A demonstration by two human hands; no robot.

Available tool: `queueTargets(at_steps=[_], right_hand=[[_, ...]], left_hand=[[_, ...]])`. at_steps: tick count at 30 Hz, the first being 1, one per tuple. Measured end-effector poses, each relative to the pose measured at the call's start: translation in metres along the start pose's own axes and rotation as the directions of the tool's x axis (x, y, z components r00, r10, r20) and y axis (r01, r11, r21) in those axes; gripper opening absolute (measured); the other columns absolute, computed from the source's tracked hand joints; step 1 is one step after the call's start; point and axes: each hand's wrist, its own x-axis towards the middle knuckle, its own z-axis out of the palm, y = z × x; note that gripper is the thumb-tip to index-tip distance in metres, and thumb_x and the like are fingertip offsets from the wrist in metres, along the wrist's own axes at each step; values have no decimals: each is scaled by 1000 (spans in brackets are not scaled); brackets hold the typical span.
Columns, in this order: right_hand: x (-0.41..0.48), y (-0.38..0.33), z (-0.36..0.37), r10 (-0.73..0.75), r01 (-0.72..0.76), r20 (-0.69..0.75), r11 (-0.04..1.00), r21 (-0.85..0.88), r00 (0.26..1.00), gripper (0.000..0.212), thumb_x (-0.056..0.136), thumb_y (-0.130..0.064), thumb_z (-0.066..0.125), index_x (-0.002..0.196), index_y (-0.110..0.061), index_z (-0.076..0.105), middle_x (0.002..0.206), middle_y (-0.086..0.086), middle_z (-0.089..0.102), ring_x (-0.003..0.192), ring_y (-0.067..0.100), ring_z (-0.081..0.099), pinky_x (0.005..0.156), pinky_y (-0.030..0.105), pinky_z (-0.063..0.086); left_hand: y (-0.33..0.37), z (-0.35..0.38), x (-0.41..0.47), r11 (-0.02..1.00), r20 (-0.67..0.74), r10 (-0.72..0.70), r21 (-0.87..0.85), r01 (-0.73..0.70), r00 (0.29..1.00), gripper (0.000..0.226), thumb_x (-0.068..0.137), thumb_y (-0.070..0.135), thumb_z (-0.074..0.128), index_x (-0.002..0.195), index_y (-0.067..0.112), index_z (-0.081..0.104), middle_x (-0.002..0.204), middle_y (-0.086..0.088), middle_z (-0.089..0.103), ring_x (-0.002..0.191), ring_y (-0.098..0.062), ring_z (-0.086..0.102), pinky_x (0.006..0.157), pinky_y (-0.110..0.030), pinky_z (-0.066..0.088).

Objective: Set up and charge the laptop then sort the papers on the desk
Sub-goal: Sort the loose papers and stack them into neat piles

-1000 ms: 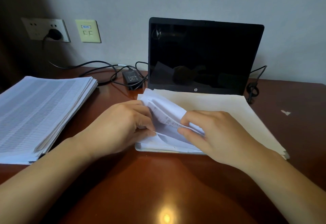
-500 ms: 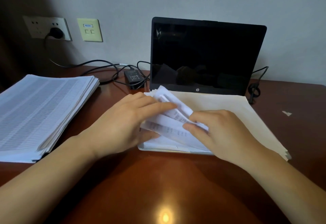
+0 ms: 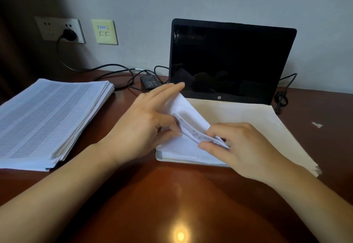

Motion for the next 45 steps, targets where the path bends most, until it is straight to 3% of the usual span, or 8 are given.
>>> queueTargets(at_steps=[7, 10, 13, 15, 19, 23, 30, 45], right_hand=[[-2, -4, -7, 66, -75, 79, 991, 109, 995, 71, 87, -44, 69, 139, -62, 22, 90, -14, 63, 72, 16, 60, 61, 30, 53], [0, -3, -12, 161, -151, 65, 979, -139, 985, 78, 91, -37, 65, 146, -58, 15, 77, -18, 55, 59, 12, 50, 53, 22, 41], [5, 7, -16, 281, -257, 1, 881, -397, 960, 9, 97, -32, 54, 101, -39, 59, 64, -12, 46, 66, 18, 48, 57, 31, 37], [5, 14, -16, 284, -309, -120, 876, -371, 951, 22, 97, -30, 57, 75, -30, 53, 51, -9, 35, 56, 24, 45, 49, 33, 30], [4, 24, -18, 292, -312, -400, 950, 16, 869, 11, 93, -21, 66, 83, -25, 65, 50, -18, 47, 53, 6, 54, 45, 16, 33], [8, 24, -26, 480, -225, -365, 799, 558, 798, 35, 91, -19, 70, 126, -21, 66, 107, -25, 70, 104, -8, 63, 86, 8, 49], [9, 25, -42, 610, -52, -309, 501, 864, 730, 30, 88, -12, 69, 117, -19, 69, 115, -3, 73, 110, 16, 68, 98, 44, 50], [10, 22, -46, 554, -79, -326, 584, 808, 766, 32, 92, 4, 61, 118, -15, 64, 112, -2, 74, 107, 17, 69, 96, 46, 54]], left_hand=[[1, 2, 1, 998, -142, -34, -52, 26, 989, 18, 93, 36, 65, 87, 22, 72, 96, 10, 69, 86, -10, 61, 78, -35, 50], [1, 0, 3, 999, -271, -34, 25, 42, 962, 19, 94, 34, 66, 87, 17, 71, 94, 7, 68, 87, -15, 58, 78, -33, 47], [1, -1, 2, 996, -363, -43, 53, 67, 931, 19, 95, 31, 69, 94, 12, 72, 112, -2, 65, 100, -24, 60, 83, -47, 49], [3, -2, 2, 991, -413, -123, 1, 136, 902, 27, 91, 35, 70, 111, 17, 68, 139, -6, 50, 122, -28, 53, 96, -53, 46], [10, -4, 4, 942, -425, -336, -142, 305, 840, 81, 87, 44, 71, 154, 36, 28, 169, -5, 5, 154, -11, 9, 121, -46, 25], [19, -1, 21, 891, -320, -420, -324, 318, 849, 94, 93, 46, 68, 159, 38, 1, 170, 8, 2, 155, -2, -1, 127, -37, 13], [27, -10, 52, 257, 103, -535, -925, 278, 839, 65, 80, -2, 76, 138, 15, 51, 127, -6, 71, 119, -27, 67, 101, -45, 54], [32, 9, 42, 280, 29, -746, -893, 352, 665, 22, 84, 15, 78, 106, 18, 76, 103, 4, 79, 98, -19, 75, 83, -38, 60]])
